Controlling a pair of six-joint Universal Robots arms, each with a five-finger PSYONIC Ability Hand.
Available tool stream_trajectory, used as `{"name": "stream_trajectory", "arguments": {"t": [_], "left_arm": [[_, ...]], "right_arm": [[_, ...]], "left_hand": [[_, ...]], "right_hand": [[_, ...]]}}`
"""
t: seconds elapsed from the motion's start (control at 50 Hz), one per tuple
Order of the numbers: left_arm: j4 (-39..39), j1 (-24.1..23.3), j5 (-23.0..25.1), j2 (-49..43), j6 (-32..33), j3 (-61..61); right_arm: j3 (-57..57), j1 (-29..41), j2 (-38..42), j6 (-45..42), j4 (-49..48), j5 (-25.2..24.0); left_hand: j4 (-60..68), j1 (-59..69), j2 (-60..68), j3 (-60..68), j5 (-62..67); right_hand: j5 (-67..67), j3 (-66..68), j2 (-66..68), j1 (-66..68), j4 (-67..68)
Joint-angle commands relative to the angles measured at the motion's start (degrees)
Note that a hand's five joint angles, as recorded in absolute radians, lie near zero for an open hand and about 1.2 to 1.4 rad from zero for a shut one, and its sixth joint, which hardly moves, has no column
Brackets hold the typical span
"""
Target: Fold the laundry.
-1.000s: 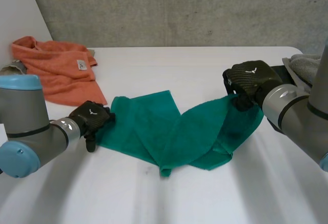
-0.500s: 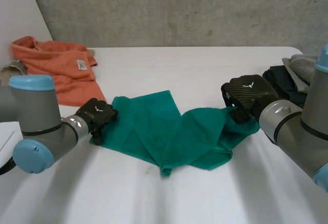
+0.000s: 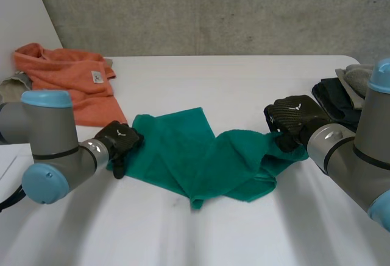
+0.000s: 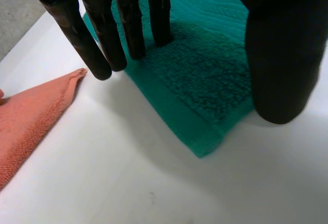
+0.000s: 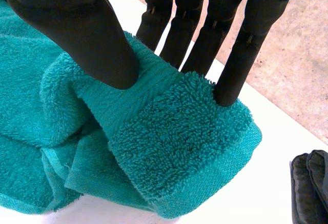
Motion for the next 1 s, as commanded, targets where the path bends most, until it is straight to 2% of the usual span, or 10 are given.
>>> {"name": "stream_trajectory", "arguments": {"t": [0.02,0.2,0.28,0.34,0.36,0.42,0.64,0.82,0.92,1.0], "left_arm": [[1.5,-0.4,-1.2,-0.2,-1.2,3.2],[0.8,-1.5,-1.5,-3.7,-1.3,7.3],[0.4,-2.1,-1.3,-5.2,-1.4,9.2],[-0.1,-2.4,-1.1,-5.3,-1.6,10.4],[-0.1,-2.4,-0.9,-5.0,-1.7,10.6],[-0.3,-2.3,0.1,-3.3,-2.4,10.5],[-6.9,2.9,15.9,14.0,-9.4,1.7],[-14.6,11.2,17.3,32.4,-9.1,-7.1],[-17.3,12.9,18.2,30.7,-8.3,-7.4],[-19.2,13.5,18.2,25.6,-6.0,-6.4]], "right_arm": [[0.1,0.0,0.0,-0.6,0.0,0.1],[0.4,-0.2,0.0,-0.6,0.0,0.2],[0.6,-0.3,0.0,-0.8,-0.2,0.1],[0.6,-0.3,-0.1,-1.0,-0.3,0.2],[0.6,-0.3,-0.2,-1.1,-0.4,0.3],[0.5,-0.5,-0.2,-1.2,-0.4,0.3],[-1.5,-3.4,-3.8,-2.4,1.6,-0.3],[-11.8,-6.3,-1.1,-14.8,17.4,-2.6],[-21.8,-6.3,7.0,-20.0,27.3,-1.8],[-27.4,-4.8,12.2,-19.3,25.7,-0.7]], "left_hand": [[7.9,8.0,8.0,8.1,9.2],[12.8,12.9,12.9,13.0,14.1],[24.7,24.8,24.8,24.9,26.0],[49.5,49.7,49.6,49.8,50.9],[51.6,51.7,51.7,51.8,52.9],[51.6,51.7,51.7,51.9,53.0],[51.6,51.7,51.7,51.9,53.0],[51.6,51.7,51.7,51.9,53.0],[51.6,51.7,51.7,51.9,53.0],[51.6,51.7,51.7,51.9,53.0]], "right_hand": [[12.5,12.0,12.5,15.9,11.3],[12.5,12.0,12.5,15.9,11.3],[12.5,12.0,12.5,15.9,11.3],[12.5,12.0,12.5,15.9,11.3],[12.5,12.0,12.5,15.9,11.3],[12.5,12.0,12.5,15.9,11.3],[12.5,12.0,12.5,15.9,11.3],[12.5,12.0,12.5,15.9,11.3],[12.5,12.0,12.5,15.9,11.3],[12.5,12.0,12.5,15.9,11.3]]}}
